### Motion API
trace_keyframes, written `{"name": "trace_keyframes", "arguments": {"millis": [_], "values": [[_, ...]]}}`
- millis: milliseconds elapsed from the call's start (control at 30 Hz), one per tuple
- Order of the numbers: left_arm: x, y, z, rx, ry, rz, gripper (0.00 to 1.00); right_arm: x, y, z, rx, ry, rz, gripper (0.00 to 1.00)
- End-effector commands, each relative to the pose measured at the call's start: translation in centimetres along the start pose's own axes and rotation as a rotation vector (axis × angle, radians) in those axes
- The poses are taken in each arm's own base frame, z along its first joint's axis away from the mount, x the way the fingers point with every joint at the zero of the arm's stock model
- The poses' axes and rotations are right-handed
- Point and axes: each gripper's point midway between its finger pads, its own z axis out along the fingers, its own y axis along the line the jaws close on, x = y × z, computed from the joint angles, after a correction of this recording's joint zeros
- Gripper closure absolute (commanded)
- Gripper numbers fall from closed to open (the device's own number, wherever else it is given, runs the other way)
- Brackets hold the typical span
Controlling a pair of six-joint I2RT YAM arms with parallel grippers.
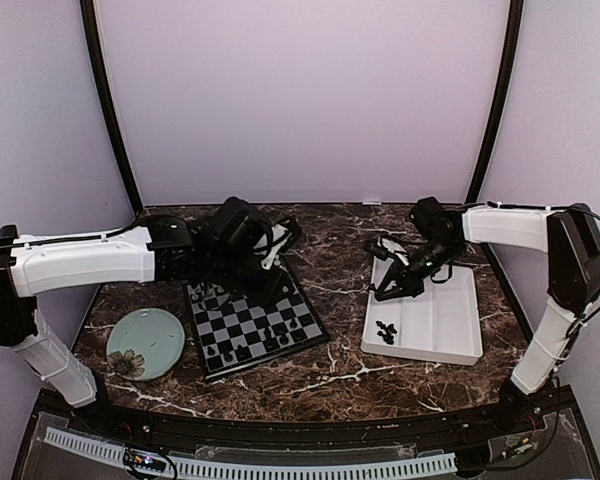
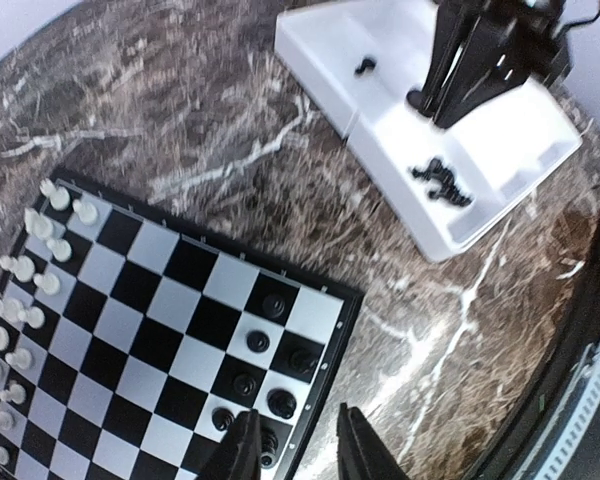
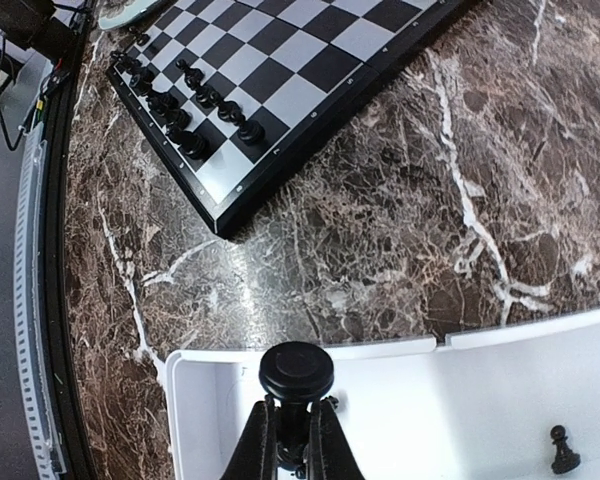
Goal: Set up the chess pieces on the board
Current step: Pass from the right arm to the left
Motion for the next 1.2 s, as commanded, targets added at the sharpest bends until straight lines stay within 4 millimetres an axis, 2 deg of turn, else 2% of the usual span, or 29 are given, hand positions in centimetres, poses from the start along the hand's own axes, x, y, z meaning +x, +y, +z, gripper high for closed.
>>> {"name": "trace_keyframes", "arguments": {"millis": [0,233,433,567,733,967,1033,1167], "values": [[-4.6,-1.1,-3.2,0.125,-0.139,-0.108,0.72,-2.4,1.2,-0.9,0.083,0.062,-0.163,1.00],[-8.3,-2.4,-3.6,0.396,-0.211,-0.285,0.71,-6.4,2.9,-1.3,0.164,0.105,-0.334,1.00],[-9.3,-1.7,-2.8,0.512,-0.224,-0.371,0.70,-8.8,3.9,-0.4,0.172,0.100,-0.374,1.00],[-9.1,-1.9,-2.1,0.544,-0.203,-0.390,0.67,-9.4,4.2,0.2,0.172,0.093,-0.378,1.00],[-7.9,-1.5,-1.0,0.517,-0.160,-0.390,0.67,-9.7,4.2,0.7,0.161,0.093,-0.374,1.00],[-3.3,0.4,0.0,0.376,-0.052,-0.354,0.69,-8.3,4.3,1.2,0.153,0.108,-0.357,1.00],[-2.8,0.2,0.3,0.395,-0.036,-0.362,0.70,-8.4,4.3,1.4,0.156,0.103,-0.354,1.00],[-3.7,-1.5,0.3,0.517,-0.056,-0.388,0.70,-9.2,4.4,1.7,0.153,0.105,-0.358,1.00]]}}
